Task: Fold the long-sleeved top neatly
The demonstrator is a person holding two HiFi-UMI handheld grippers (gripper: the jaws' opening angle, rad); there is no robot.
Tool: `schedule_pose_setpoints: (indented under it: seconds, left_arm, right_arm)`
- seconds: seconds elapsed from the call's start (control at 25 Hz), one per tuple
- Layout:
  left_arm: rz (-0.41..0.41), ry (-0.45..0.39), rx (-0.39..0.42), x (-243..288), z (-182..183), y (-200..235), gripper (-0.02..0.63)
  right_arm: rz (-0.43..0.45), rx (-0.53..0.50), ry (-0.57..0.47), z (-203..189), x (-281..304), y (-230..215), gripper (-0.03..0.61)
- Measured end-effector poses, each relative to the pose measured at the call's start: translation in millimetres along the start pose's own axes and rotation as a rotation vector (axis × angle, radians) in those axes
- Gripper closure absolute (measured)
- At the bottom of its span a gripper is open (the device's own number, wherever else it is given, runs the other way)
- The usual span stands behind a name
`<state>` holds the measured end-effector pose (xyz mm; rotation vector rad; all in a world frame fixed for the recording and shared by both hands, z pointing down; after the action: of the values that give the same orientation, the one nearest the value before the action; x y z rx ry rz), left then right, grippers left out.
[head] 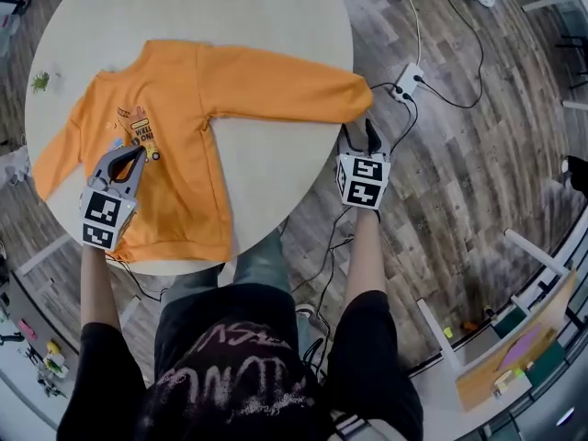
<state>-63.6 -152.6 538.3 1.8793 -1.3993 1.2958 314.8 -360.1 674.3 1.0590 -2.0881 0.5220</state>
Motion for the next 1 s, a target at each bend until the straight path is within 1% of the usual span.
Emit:
schedule_pose_setpoints:
  seconds: [0.08,0.2,0.28,0.32,0.4,0.44,0.52,0.72,0.84,1.0]
  left_arm:
    - [0.004,0.013,-0.006,-1,0,1,0.603]
    - [0.008,0.032,-0.012,1,-3,4,0.603]
    - [0.012,0.032,-0.016,2,-1,6,0.603]
    - [0.013,0.029,-0.017,4,1,6,0.603]
    - [0.007,0.02,-0.011,7,5,5,0.603]
    - [0.001,0.016,-0.008,8,5,5,0.603]
    - [-0.006,0.013,-0.009,10,4,6,0.603]
    - [-0.007,-0.008,-0.017,10,7,7,0.603]
    - [-0.01,-0.023,-0.015,5,2,5,0.603]
    - [-0.009,-0.067,-0.026,-6,-5,3,0.603]
  right_arm:
    - [0.014,0.016,-0.01,2,8,-2,0.341]
    - [0.033,0.014,-0.029,8,18,1,0.334]
    - [0.021,0.015,-0.046,12,21,-1,0.336]
    - [0.004,0.022,-0.058,15,21,-5,0.355]
    - [-0.039,0.04,-0.079,19,18,-13,0.459]
    - [-0.058,0.046,-0.087,20,15,-16,0.491]
    - [-0.081,0.054,-0.095,22,7,-21,0.516]
    - [-0.133,0.068,-0.109,30,-23,-43,0.529]
    - [-0.176,0.063,-0.116,39,-47,-52,0.532]
    - [-0.208,0.03,-0.151,66,-77,-52,0.534]
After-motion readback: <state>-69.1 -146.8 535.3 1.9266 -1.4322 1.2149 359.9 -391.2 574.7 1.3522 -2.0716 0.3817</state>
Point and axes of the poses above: the fingertips, and each gripper's own axes: x forward along the fingers, y to its left, z out of its top, the point moved 2 cm from there along -x, backward along the fingers, and after that the axes turned 7 degrees about y, right-handed, at the moved point
